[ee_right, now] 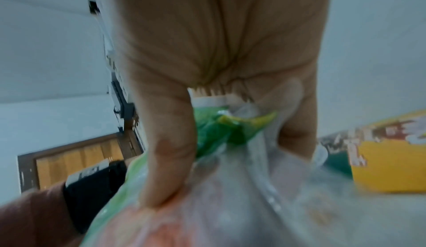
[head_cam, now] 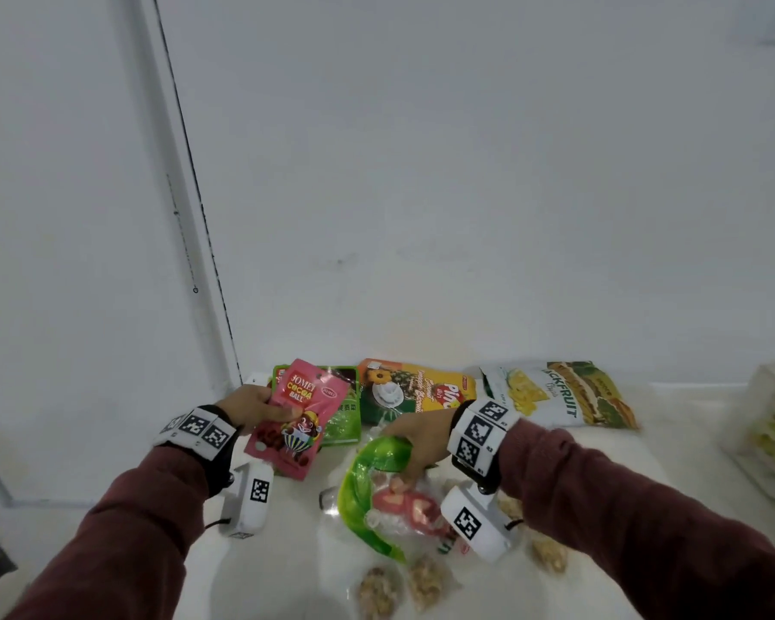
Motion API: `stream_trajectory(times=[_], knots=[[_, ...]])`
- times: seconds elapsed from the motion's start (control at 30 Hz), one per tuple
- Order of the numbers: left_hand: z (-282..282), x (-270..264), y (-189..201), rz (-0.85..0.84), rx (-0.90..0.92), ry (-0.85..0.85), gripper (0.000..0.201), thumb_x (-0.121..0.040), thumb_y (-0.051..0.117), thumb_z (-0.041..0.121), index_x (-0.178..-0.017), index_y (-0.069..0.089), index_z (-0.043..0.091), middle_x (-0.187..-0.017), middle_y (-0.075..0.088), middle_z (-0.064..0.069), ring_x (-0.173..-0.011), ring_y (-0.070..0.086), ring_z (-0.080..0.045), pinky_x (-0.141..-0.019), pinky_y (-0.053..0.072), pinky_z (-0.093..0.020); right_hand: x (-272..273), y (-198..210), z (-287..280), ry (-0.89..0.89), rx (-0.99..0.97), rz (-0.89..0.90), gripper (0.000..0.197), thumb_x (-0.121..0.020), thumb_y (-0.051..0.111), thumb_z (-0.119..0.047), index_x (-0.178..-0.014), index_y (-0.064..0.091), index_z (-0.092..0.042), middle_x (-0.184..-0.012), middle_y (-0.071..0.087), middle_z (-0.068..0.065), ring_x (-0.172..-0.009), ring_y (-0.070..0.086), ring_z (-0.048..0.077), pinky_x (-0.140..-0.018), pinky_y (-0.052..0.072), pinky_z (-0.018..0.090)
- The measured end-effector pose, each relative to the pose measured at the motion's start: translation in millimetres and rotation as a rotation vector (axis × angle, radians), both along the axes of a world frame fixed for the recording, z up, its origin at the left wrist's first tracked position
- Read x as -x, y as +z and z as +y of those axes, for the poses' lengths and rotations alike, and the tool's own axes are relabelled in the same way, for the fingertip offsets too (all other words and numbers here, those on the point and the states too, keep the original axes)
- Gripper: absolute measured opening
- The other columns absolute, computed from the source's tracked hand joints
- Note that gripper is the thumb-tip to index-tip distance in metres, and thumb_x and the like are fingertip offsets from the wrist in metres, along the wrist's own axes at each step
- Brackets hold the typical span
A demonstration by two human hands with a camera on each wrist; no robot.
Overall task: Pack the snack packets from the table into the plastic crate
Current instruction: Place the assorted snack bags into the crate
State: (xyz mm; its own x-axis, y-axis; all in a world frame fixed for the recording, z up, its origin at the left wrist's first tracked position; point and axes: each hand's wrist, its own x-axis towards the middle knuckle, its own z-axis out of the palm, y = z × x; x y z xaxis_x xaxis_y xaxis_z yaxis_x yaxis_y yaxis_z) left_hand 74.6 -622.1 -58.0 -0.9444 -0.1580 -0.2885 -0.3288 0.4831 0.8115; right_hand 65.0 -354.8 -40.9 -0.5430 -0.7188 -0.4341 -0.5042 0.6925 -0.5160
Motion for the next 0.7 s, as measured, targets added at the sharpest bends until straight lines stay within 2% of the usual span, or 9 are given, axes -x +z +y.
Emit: stream_trajectory(times=[0.1, 0.23, 0.33, 0.43, 0.47, 0.5, 0.57, 0.63, 0.7], knots=[[5.9, -10.3, 28.1, 0.095, 0.058, 0.007, 0.014, -0.078, 0.072, 0.014, -0.077, 0.064, 0.003, -0.094, 0.068, -0.024, -0.084, 0.063, -0.031, -0.081, 0.05, -0.04, -5.0, 23.6, 25.9, -0.006, 0.127, 0.02, 0.048, -0.08, 0.068, -0.002, -0.125, 0.051, -0.002, -0.12, 0.061, 0.014, -0.113, 0.056, 0.033, -0.087, 0.048, 0.028], [44.0, -28.2, 75.6, 0.271, 0.029, -0.028, 0.011, -0.08, 0.069, 0.013, -0.08, 0.065, 0.003, -0.085, 0.071, -0.016, -0.079, 0.068, -0.029, -0.08, 0.055, -0.037, -21.8, 68.4, 83.3, -0.126, 0.348, 0.058, 0.048, -0.078, 0.069, 0.002, -0.123, 0.053, 0.001, -0.113, 0.062, 0.011, -0.103, 0.059, 0.025, -0.094, 0.047, 0.04], [98.6, -40.6, 107.7, 0.4, -0.05, -0.092, 0.005, -0.08, 0.068, 0.01, -0.08, 0.067, 0.005, -0.069, 0.073, -0.003, -0.061, 0.07, -0.013, -0.06, 0.058, -0.023, -45.8, 100.5, 141.8, -0.225, 0.466, 0.121, 0.049, -0.078, 0.067, 0.006, -0.124, 0.052, 0.003, -0.121, 0.061, 0.021, -0.11, 0.059, 0.034, -0.098, 0.047, 0.043], [170.0, -51.0, 129.3, 0.495, -0.123, -0.184, 0.003, -0.079, 0.068, 0.009, -0.078, 0.069, 0.007, -0.07, 0.073, -0.002, -0.061, 0.069, -0.009, -0.06, 0.058, -0.021, -76.8, 127.3, 211.6, -0.329, 0.577, 0.195, 0.046, -0.077, 0.067, 0.008, -0.12, 0.054, -0.004, -0.107, 0.069, 0.011, -0.088, 0.065, 0.016, -0.079, 0.056, 0.028], [196.3, -54.8, 134.4, 0.509, -0.139, -0.228, 0.003, -0.08, 0.067, 0.009, -0.08, 0.069, 0.006, -0.072, 0.073, -0.001, -0.063, 0.069, -0.009, -0.062, 0.058, -0.021, -88.9, 135.3, 236.5, -0.365, 0.602, 0.233, 0.045, -0.076, 0.071, 0.003, -0.116, 0.056, -0.01, -0.099, 0.071, 0.008, -0.081, 0.065, 0.017, -0.071, 0.055, 0.031], [224.6, -59.2, 139.0, 0.514, -0.157, -0.275, 0.005, -0.08, 0.067, 0.01, -0.082, 0.068, 0.006, -0.073, 0.073, 0.0, -0.064, 0.069, -0.008, -0.063, 0.058, -0.02, -100.5, 142.4, 262.5, -0.406, 0.62, 0.277, 0.044, -0.073, 0.074, -0.005, -0.112, 0.058, -0.016, -0.098, 0.071, 0.012, -0.083, 0.066, 0.028, -0.072, 0.054, 0.04], [282.4, -67.9, 144.7, 0.515, -0.188, -0.366, 0.005, -0.08, 0.067, 0.011, -0.083, 0.068, 0.007, -0.07, 0.073, 0.002, -0.064, 0.068, -0.007, -0.062, 0.057, -0.018, -125.0, 152.3, 315.1, -0.487, 0.643, 0.339, 0.046, -0.066, 0.08, -0.019, -0.108, 0.062, -0.021, -0.108, 0.065, 0.024, -0.096, 0.063, 0.038, -0.086, 0.046, 0.062], [337.3, -75.5, 146.6, 0.509, -0.21, -0.433, 0.003, -0.08, 0.067, 0.012, -0.081, 0.069, 0.01, -0.068, 0.072, 0.004, -0.062, 0.068, -0.006, -0.06, 0.056, -0.017, -148.3, 155.9, 368.4, -0.596, 0.664, 0.381, 0.069, -0.049, 0.087, -0.043, -0.108, 0.063, -0.017, -0.108, 0.066, 0.022, -0.094, 0.06, 0.025, -0.087, 0.046, 0.058], [387.4, -81.7, 142.7, 0.493, -0.229, -0.469, 0.005, -0.079, 0.069, 0.013, -0.08, 0.069, 0.008, -0.067, 0.072, 0.003, -0.061, 0.067, -0.008, -0.06, 0.056, -0.019, -171.7, 154.5, 422.1, -0.704, 0.711, 0.406, 0.088, -0.032, 0.085, -0.061, -0.106, 0.064, -0.018, -0.098, 0.073, 0.006, -0.088, 0.063, 0.014, -0.079, 0.056, 0.035]])
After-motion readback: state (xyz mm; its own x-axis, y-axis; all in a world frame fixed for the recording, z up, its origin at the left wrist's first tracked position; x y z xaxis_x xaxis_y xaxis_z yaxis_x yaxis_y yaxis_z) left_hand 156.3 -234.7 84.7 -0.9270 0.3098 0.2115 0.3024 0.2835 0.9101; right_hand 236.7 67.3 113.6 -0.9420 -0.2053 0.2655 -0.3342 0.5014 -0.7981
